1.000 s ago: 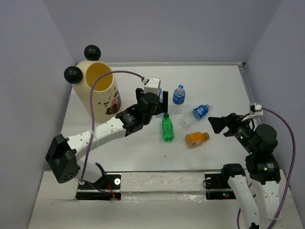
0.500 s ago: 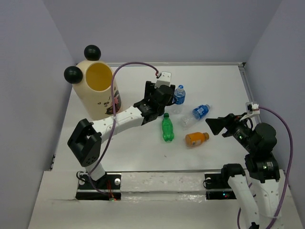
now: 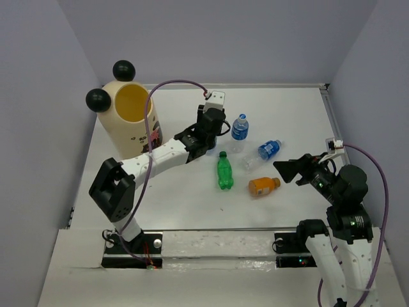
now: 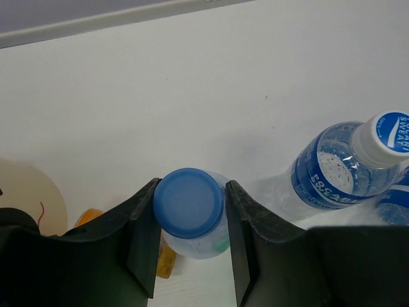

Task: Put the plastic bottles in the bin

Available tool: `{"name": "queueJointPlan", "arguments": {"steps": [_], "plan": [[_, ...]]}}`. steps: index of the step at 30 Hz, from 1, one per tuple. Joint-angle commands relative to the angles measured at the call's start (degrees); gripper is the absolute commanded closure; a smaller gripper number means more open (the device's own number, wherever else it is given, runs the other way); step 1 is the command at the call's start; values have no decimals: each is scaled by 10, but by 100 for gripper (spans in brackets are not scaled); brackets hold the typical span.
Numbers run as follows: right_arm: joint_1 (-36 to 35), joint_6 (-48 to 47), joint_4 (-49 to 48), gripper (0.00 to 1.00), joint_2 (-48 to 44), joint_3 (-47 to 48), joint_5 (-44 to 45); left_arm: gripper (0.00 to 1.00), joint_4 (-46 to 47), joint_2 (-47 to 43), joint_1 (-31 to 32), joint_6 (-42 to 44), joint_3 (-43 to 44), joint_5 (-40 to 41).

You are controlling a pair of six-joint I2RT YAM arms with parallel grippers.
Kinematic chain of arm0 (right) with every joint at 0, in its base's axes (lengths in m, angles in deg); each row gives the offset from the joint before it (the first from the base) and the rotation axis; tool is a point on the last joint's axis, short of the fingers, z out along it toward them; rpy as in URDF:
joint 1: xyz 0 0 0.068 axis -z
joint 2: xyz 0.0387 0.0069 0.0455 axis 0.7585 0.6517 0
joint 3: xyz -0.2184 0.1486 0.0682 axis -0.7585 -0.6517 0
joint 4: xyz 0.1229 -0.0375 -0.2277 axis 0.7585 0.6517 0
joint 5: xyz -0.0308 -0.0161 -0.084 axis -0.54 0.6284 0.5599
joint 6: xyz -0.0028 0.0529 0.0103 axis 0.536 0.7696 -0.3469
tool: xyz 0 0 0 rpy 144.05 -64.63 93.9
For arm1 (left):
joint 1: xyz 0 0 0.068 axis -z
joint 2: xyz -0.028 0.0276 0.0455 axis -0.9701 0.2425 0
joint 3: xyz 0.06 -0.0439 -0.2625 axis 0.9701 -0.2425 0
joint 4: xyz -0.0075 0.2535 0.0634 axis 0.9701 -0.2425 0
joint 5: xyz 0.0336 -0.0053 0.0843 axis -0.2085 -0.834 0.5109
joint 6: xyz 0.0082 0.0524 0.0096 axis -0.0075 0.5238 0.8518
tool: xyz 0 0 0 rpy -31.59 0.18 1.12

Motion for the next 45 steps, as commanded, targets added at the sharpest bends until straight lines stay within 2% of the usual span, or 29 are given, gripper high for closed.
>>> {"name": "queueJointPlan", "arguments": {"steps": [1, 6, 11, 17, 24, 32, 34, 35, 36, 38, 39, 42, 44, 45], "plan": [[3, 8, -32, 14, -9, -2, -22, 81, 43, -102, 3, 2, 5, -17], [3, 11, -34, 15, -12, -1, -28, 86, 51, -185, 3, 20, 24, -32], [3, 18, -33, 15, -27, -1, -31, 86, 3, -273, -1, 55, 46, 62], [3, 26, -39, 15, -26, 7, -44, 87, -28, -331, -51, 91, 60, 149], [3, 29, -38, 16, -25, 17, -56, 87, 9, -334, -138, 158, 57, 195], [3, 33, -38, 16, -18, 13, -57, 87, 89, -332, -142, 245, -5, 245], [3, 37, -51, 16, -10, 6, -58, 84, 97, -331, -142, 251, -33, 248], [3, 37, -56, 16, -5, 4, -59, 81, 96, -326, -142, 246, -39, 248], [3, 37, -65, 16, 8, 2, -60, 67, 95, -324, -142, 241, -52, 245], [3, 33, -74, 16, 23, -1, -56, 50, 87, -318, -143, 227, -59, 234], [3, 29, -75, 16, 33, -1, -47, 31, 84, -317, -143, 214, -60, 230], [3, 15, -81, 15, 77, 9, -40, 8, 68, -310, -146, 199, -46, 212], [3, 16, -93, 14, 101, 15, -42, 1, 53, -308, -146, 191, -35, 200], [3, 17, -101, 14, 106, 17, -42, 1, 46, -309, -146, 188, -30, 194]]}}
